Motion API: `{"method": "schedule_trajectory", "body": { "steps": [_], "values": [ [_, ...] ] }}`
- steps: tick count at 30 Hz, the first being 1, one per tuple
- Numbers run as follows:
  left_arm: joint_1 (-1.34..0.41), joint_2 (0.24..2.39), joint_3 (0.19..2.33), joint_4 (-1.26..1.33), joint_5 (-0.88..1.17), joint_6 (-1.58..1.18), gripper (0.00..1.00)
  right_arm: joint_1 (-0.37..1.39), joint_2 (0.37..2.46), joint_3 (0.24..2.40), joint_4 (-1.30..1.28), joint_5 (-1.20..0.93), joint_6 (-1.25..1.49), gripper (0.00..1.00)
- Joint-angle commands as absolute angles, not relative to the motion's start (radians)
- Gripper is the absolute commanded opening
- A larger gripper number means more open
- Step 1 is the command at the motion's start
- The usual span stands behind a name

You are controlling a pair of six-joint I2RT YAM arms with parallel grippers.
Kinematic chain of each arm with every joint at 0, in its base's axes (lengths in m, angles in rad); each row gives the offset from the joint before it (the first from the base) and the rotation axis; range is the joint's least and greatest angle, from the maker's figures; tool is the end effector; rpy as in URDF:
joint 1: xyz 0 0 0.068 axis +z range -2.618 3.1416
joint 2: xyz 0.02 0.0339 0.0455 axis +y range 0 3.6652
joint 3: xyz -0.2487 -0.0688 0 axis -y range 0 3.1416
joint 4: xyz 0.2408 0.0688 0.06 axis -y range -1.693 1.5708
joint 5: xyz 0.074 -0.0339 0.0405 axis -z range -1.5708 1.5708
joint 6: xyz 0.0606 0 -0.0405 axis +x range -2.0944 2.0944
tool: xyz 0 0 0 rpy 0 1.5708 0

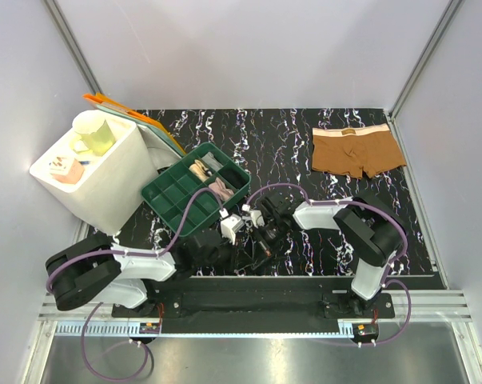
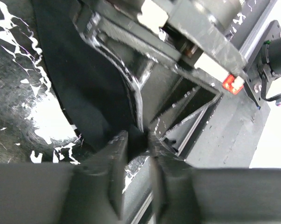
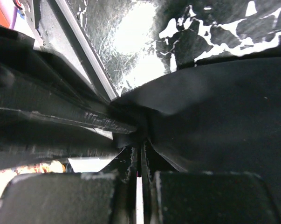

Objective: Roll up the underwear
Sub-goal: Roll the underwear to the center of the board.

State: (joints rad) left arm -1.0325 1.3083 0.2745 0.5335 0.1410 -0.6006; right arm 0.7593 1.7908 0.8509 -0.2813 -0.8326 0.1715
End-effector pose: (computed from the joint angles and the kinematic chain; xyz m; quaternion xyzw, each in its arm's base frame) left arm 0.1197 -0.2171 0.1132 0.2189 0.8304 -0.4123 0.3042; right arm 0.1897 0.2418 0.0893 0.3282 -0.8417 -0.4272 0.0366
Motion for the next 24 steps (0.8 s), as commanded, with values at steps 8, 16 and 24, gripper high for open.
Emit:
{"method": "schedule_trajectory", "body": {
  "steps": [8, 16, 24],
  "values": [
    [-1.034, 1.327, 0.284, 0.499, 0.058, -0.658, 0.0, 0.724, 1.714, 0.858, -0.293, -0.804, 0.176, 0.44],
    [-0.976, 1.316, 0.298, 0.448, 0.103, -0.771, 0.0, 0.719, 1.499, 0.764, -0.284, -0.638, 0.296, 0.8],
    [-0.916, 1.391, 0.298, 0.501, 0.213, -0.859, 0.0, 0.719, 1.243, 0.606, -0.151, -0.465, 0.396, 0.83]
  ]
}}
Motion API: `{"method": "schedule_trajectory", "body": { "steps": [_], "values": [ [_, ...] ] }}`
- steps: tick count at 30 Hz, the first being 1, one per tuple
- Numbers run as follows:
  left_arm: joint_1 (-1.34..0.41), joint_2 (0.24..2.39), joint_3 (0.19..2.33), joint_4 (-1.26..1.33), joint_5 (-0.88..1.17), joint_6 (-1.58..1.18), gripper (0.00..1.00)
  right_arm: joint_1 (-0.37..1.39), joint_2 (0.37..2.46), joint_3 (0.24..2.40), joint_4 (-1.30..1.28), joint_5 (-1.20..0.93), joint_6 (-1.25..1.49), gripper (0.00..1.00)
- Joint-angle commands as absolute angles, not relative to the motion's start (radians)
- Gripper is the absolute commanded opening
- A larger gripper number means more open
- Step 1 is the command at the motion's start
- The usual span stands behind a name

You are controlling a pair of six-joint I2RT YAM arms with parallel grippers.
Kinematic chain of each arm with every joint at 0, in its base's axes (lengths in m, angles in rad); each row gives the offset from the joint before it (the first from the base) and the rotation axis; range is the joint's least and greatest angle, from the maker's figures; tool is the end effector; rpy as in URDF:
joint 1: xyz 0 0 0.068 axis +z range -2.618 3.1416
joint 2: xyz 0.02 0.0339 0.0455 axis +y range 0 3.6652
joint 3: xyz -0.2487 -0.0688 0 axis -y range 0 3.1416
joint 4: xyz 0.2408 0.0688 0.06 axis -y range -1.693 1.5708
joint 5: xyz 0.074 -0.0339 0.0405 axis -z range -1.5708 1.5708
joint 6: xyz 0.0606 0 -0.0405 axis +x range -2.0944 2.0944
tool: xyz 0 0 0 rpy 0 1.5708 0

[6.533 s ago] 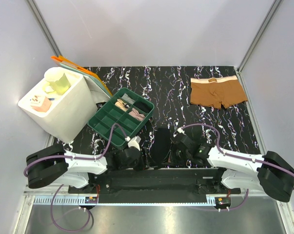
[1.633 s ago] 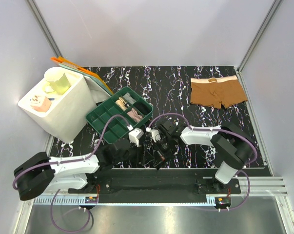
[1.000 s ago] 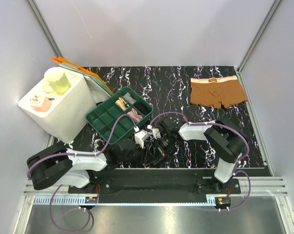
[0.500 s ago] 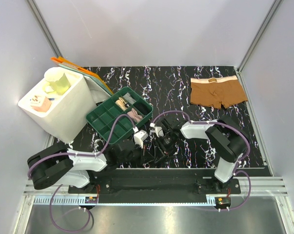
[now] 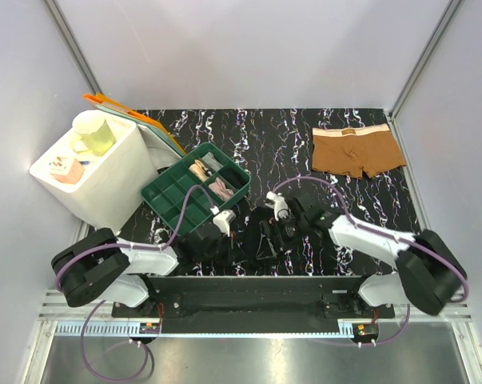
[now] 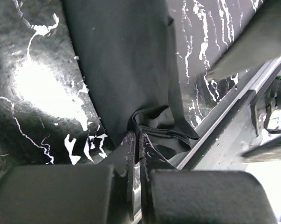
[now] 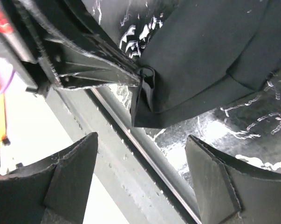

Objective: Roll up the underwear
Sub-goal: Roll the underwear to the center of the board.

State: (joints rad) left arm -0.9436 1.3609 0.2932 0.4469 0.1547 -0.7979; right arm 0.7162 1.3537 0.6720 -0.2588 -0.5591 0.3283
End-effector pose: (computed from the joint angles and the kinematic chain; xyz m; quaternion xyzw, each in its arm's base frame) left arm 0.1367 -0.2045 0.0968 0.0998 0.8817 -0.3930 0.2412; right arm 0.1789 0.1983 0.1499 -0.2601 0.8802 0.3760 0.1273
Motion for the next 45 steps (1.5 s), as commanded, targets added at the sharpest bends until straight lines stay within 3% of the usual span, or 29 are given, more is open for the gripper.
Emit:
{"method": "schedule_trajectory", "body": {
  "steps": [1, 8, 17, 35, 45],
  "values": [
    [-0.91, 1.396, 0.29, 0.541, 0.225, -0.883, 0.0, 0.721, 1.203, 0.591, -0.115, -0.459, 0.411, 0.83],
    [-0.879, 1.405, 0.301, 0.543, 0.276, -0.949, 0.0, 0.768, 1.132, 0.517, -0.043, -0.411, 0.402, 0.83],
    [-0.836, 1.401, 0.333, 0.486, 0.386, -0.991, 0.0, 0.908, 1.213, 0.503, 0.071, -0.214, 0.373, 0.84],
    [-0.769, 1.391, 0.324, 0.517, 0.477, -1.045, 0.0, 1.044, 1.368, 0.506, 0.15, -0.1, 0.305, 0.84],
    [-0.758, 1.401, 0.31, 0.545, 0.486, -1.066, 0.0, 1.1, 1.416, 0.557, 0.06, 0.084, 0.325, 0.75]
  ]
}}
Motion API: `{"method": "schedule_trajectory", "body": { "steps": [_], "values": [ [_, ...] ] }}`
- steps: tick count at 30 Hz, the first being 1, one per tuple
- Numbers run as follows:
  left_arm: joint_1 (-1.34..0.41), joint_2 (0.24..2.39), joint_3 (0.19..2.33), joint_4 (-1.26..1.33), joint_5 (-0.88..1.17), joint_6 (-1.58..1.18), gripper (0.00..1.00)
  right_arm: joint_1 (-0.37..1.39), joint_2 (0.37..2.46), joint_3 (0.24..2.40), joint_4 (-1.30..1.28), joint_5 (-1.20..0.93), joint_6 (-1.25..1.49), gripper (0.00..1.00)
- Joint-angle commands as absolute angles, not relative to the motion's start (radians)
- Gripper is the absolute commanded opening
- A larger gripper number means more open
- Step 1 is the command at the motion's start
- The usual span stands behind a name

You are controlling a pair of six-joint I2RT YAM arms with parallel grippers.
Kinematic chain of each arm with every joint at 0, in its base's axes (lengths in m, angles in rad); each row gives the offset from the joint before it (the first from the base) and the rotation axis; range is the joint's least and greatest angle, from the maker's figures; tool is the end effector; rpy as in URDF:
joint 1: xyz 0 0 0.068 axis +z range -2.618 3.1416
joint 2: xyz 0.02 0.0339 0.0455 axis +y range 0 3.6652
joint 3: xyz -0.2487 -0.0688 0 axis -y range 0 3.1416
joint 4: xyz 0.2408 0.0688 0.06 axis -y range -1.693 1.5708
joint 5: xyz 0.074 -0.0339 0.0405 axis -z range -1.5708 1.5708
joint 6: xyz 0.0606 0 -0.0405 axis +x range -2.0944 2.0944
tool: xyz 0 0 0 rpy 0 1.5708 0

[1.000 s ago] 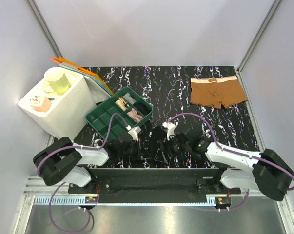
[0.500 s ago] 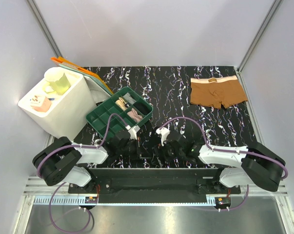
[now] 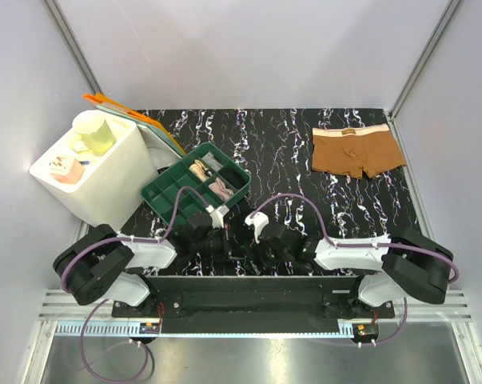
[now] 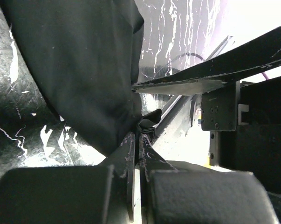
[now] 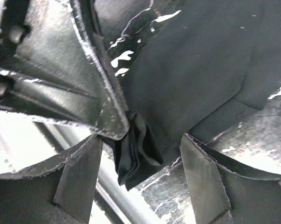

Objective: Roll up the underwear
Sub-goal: Roll the underwear to the center of the board.

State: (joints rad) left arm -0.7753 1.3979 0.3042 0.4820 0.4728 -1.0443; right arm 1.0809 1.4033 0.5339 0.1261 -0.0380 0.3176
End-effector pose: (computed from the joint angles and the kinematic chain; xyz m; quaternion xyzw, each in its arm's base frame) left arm 0.1563 -0.1918 0.0987 -0.0086 0.8692 -0.4816 0.1113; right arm 0.1292 0.2471 0.1224 -0.3481 0.8467 0.2720 0.2964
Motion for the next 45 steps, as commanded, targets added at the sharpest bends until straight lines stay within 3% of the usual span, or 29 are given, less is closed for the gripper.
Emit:
{"method": "schedule_trajectory", "body": {
  "steps": [1, 10, 27, 28, 32, 35, 45],
  "values": [
    [-0.758, 1.399, 0.308, 0.548, 0.486, -1.068, 0.0, 1.1, 1.405, 0.558, 0.039, 0.1, 0.342, 0.75],
    [-0.73, 1.362, 0.273, 0.548, 0.476, -1.072, 0.0, 1.138, 1.256, 0.511, 0.006, 0.173, 0.371, 0.75],
    [-0.699, 1.376, 0.256, 0.597, 0.514, -1.101, 0.0, 1.229, 1.356, 0.554, 0.078, 0.225, 0.262, 0.75],
    [-0.701, 1.374, 0.256, 0.592, 0.512, -1.098, 0.0, 1.23, 1.368, 0.557, 0.086, 0.227, 0.259, 0.73],
    [-0.699, 1.374, 0.256, 0.589, 0.515, -1.097, 0.0, 1.229, 1.39, 0.566, 0.106, 0.242, 0.249, 0.5],
    [-0.698, 1.368, 0.259, 0.572, 0.514, -1.086, 0.0, 1.229, 1.393, 0.574, 0.097, 0.256, 0.245, 0.4],
    [-0.699, 1.335, 0.271, 0.483, 0.485, -1.033, 0.0, 1.229, 1.353, 0.561, 0.133, 0.21, 0.21, 0.29]
  ]
}}
